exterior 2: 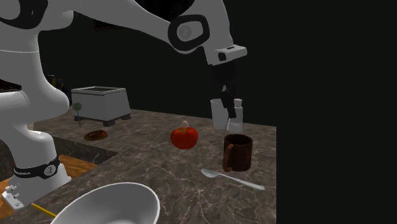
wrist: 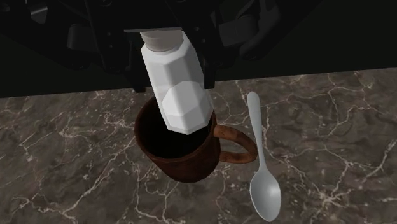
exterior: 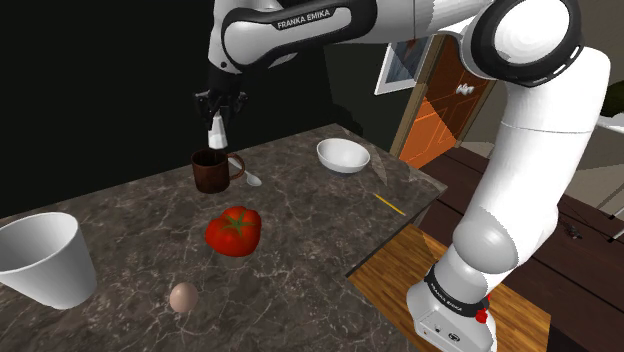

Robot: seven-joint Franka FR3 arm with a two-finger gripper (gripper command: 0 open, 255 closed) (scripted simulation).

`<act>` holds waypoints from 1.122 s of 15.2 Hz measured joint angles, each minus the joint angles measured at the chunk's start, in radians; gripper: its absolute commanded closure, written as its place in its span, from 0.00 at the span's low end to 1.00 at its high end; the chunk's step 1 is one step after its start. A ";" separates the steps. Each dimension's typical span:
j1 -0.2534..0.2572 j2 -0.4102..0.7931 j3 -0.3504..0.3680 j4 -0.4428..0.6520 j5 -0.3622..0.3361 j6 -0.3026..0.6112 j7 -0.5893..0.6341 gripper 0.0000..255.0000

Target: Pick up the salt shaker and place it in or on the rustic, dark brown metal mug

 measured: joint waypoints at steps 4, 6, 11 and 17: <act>0.002 0.018 -0.007 -0.033 -0.014 0.049 0.006 1.00; 0.003 0.023 -0.009 -0.056 -0.020 0.075 0.011 1.00; 0.005 0.027 -0.011 -0.062 -0.025 0.087 0.014 1.00; 0.005 0.029 -0.011 -0.061 -0.026 0.087 0.015 0.00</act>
